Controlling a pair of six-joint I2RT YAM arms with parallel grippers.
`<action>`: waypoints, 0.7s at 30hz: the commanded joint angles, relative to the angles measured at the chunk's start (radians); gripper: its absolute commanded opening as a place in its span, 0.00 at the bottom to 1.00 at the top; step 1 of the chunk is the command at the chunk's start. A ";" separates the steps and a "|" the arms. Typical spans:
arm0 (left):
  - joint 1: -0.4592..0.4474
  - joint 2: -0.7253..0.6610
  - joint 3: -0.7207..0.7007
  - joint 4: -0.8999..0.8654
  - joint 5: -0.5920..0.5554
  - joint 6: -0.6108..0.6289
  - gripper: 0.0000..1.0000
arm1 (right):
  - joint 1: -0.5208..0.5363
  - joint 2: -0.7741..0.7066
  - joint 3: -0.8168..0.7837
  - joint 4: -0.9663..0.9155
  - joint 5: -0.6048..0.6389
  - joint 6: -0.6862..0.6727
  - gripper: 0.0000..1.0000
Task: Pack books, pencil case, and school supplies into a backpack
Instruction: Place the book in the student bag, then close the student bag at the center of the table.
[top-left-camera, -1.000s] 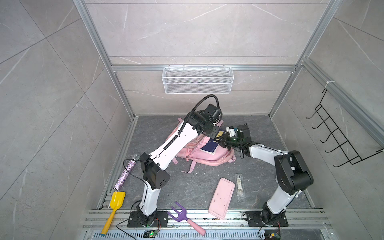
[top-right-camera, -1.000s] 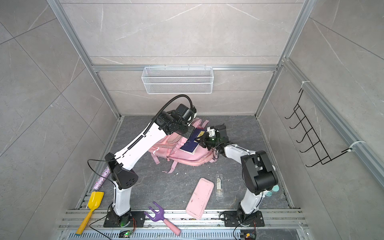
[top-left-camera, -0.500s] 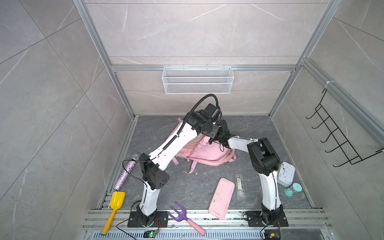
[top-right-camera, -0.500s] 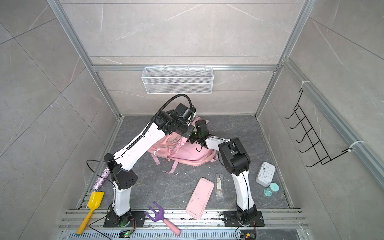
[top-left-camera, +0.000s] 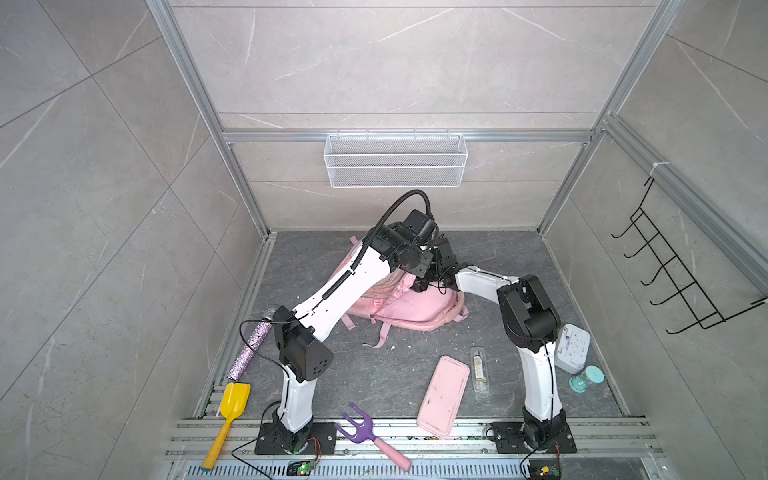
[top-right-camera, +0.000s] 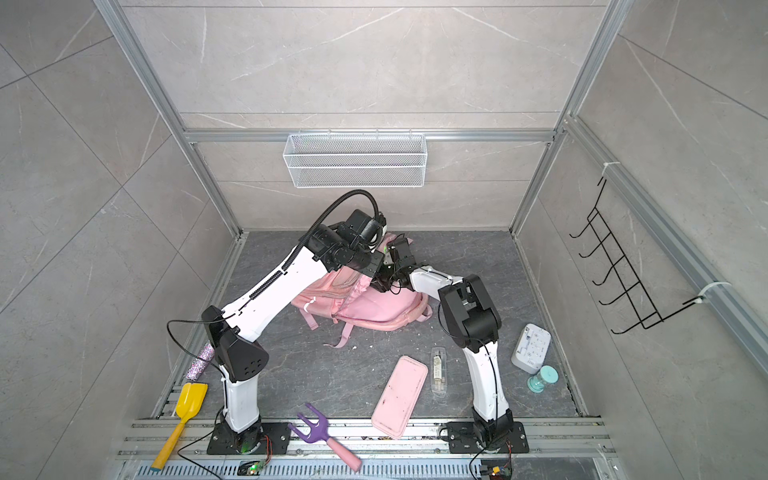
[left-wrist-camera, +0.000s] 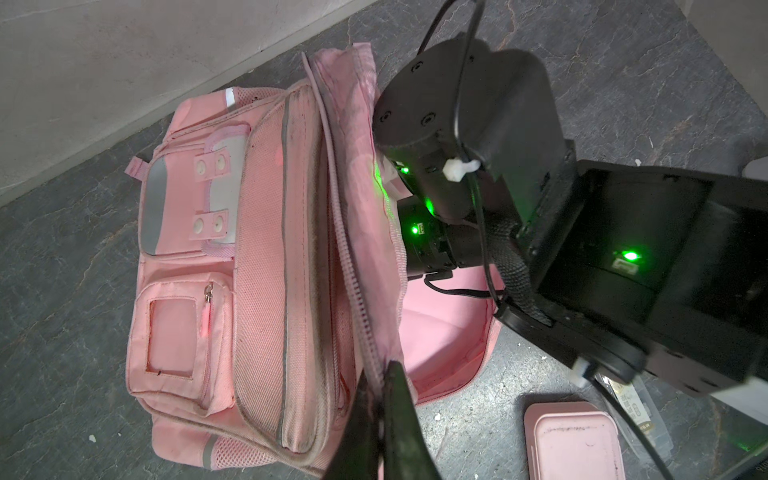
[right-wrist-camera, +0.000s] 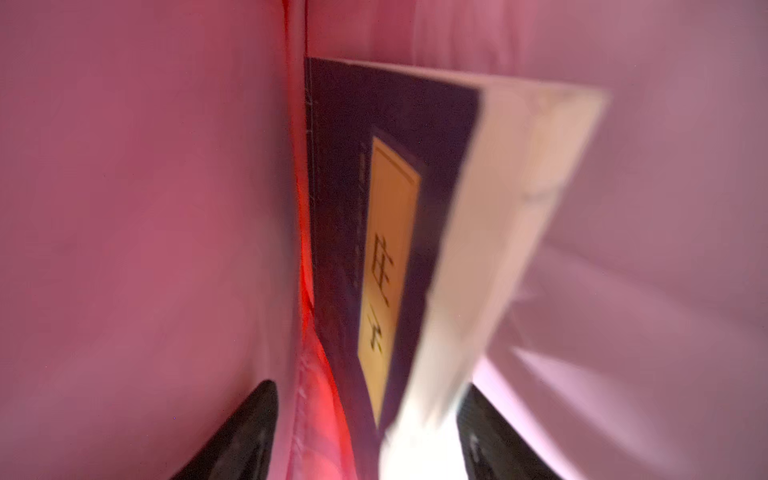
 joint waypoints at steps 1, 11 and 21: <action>0.004 -0.075 -0.001 0.050 0.008 -0.004 0.00 | -0.033 -0.100 -0.022 -0.125 0.033 -0.115 0.72; -0.002 -0.012 -0.069 0.076 0.040 -0.036 0.00 | -0.116 -0.373 -0.306 -0.277 0.110 -0.287 0.71; -0.086 0.247 0.157 0.032 0.016 -0.010 0.00 | -0.185 -0.721 -0.569 -0.410 0.190 -0.382 0.70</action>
